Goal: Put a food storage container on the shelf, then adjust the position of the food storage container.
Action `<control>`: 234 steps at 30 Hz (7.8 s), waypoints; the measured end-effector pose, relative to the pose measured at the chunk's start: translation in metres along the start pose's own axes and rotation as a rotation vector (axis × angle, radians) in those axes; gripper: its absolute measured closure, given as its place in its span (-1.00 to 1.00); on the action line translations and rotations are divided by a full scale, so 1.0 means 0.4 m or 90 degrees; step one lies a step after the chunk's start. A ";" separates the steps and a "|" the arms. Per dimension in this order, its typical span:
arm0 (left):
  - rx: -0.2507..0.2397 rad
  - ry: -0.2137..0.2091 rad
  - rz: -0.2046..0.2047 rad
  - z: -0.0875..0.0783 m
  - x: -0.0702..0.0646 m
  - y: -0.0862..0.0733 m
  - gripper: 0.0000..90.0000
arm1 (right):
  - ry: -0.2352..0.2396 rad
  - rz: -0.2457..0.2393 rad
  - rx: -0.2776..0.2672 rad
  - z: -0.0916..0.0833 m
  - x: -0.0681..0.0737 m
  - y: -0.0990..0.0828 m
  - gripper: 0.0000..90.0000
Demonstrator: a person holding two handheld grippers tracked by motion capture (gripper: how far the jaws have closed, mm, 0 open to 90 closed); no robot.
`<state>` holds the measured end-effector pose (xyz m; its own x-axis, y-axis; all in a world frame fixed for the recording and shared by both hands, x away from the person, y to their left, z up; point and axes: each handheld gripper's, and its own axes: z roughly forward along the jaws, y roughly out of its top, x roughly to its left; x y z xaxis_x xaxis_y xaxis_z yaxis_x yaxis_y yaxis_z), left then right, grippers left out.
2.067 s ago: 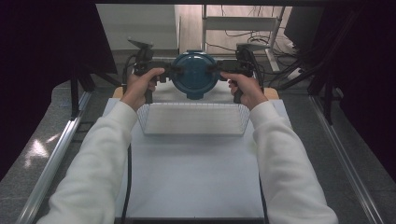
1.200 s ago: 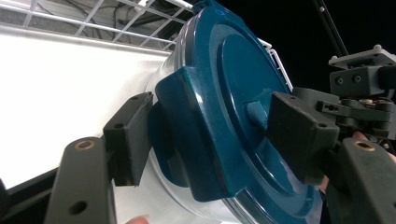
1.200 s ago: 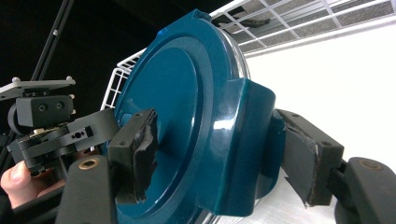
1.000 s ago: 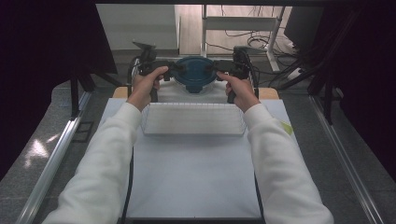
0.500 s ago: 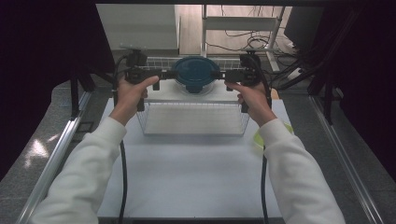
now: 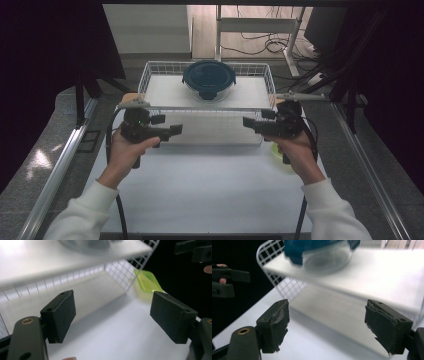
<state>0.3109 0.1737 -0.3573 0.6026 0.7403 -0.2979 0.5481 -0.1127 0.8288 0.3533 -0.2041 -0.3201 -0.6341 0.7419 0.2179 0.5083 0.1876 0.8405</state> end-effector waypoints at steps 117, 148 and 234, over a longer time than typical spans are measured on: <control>0.151 0.057 -0.009 0.069 0.013 -0.325 -0.54 | -0.268 -0.075 0.338 0.135 -0.606 -0.148 0.97; 0.150 0.038 0.005 0.064 -0.003 -0.321 -0.54 | -0.148 -0.079 0.401 0.092 -0.430 -0.213 0.97; 0.161 0.043 0.003 0.071 -0.007 -0.325 -0.53 | 0.030 -0.172 0.439 0.099 -0.084 -0.386 0.97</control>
<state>0.2544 0.1675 -0.4778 0.5706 0.7808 -0.2546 0.6775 -0.2723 0.6832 0.3191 -0.2325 -0.4767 -0.8052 0.5874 0.0813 0.5718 0.7326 0.3693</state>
